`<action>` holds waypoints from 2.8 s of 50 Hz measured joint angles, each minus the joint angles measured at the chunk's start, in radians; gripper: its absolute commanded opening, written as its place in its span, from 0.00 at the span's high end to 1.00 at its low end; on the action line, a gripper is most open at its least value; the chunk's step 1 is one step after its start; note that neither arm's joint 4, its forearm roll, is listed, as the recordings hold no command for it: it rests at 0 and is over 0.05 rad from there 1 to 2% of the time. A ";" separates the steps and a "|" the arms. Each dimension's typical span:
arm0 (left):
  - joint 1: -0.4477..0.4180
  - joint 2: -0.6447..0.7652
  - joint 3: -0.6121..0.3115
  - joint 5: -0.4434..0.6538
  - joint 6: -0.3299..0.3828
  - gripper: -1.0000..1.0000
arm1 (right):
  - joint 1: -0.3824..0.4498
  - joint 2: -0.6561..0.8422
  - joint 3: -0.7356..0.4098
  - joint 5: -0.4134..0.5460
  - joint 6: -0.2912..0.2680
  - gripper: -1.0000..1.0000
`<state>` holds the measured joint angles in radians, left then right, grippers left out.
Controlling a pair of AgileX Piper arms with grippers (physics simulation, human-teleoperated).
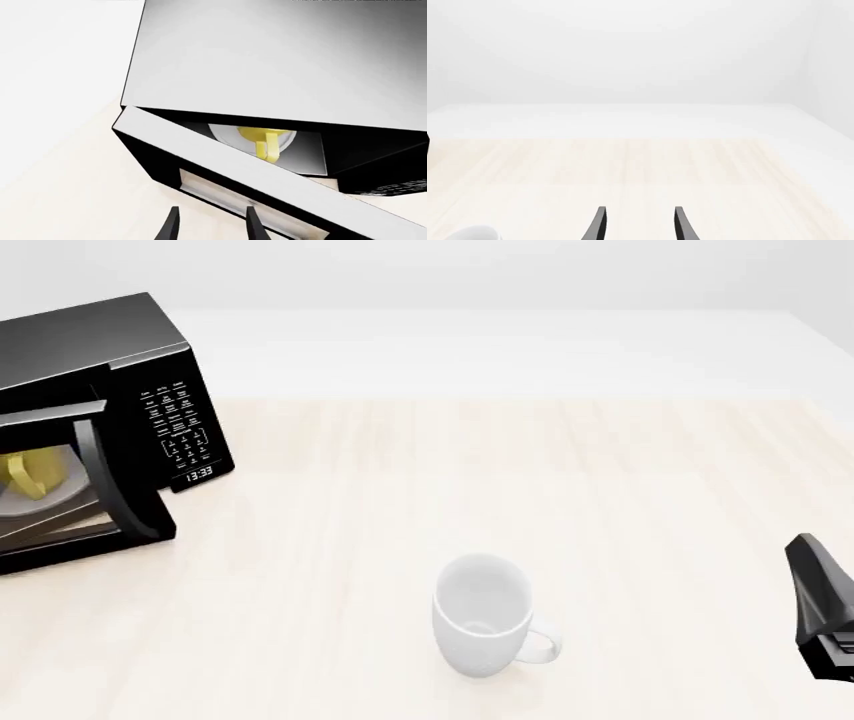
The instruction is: Put the yellow and white mug in the microwave and close it.
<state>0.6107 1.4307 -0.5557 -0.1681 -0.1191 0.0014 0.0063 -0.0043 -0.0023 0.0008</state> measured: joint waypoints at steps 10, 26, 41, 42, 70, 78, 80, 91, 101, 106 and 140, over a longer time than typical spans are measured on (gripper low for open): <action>-0.006 0.020 -0.017 -0.008 0.000 0.00 | 0.000 0.000 0.000 0.000 0.000 0.00; -0.018 0.066 -0.057 -0.021 -0.008 0.00 | 0.000 0.000 0.000 0.000 0.000 0.00; -0.025 0.101 -0.084 -0.039 -0.015 0.00 | 0.000 0.000 0.000 0.000 0.000 0.00; -0.026 0.104 -0.085 -0.041 -0.016 0.00 | 0.000 0.000 0.000 0.000 0.000 0.00; -0.040 0.148 -0.123 -0.054 -0.020 0.00 | 0.000 0.000 0.000 0.000 0.000 0.00; -0.036 0.149 -0.124 -0.050 -0.027 0.00 | 0.000 0.000 0.000 0.000 0.000 0.00; -0.034 0.148 -0.125 -0.047 -0.034 0.00 | 0.000 0.000 0.000 0.000 0.000 0.00; -0.030 0.148 -0.128 -0.041 -0.059 0.00 | 0.000 0.000 0.000 0.000 0.000 0.00; -0.027 0.147 -0.122 -0.050 -0.065 0.00 | 0.000 0.000 0.000 0.000 0.000 0.00; -0.026 0.140 -0.110 -0.053 -0.064 0.00 | 0.000 0.000 0.000 0.000 0.000 0.00; -0.059 -0.015 -0.049 -0.026 -0.084 0.00 | 0.000 0.000 0.000 0.000 0.000 0.00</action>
<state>0.5521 1.4162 -0.6049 -0.1941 -0.2030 0.0015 0.0063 -0.0043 -0.0023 0.0008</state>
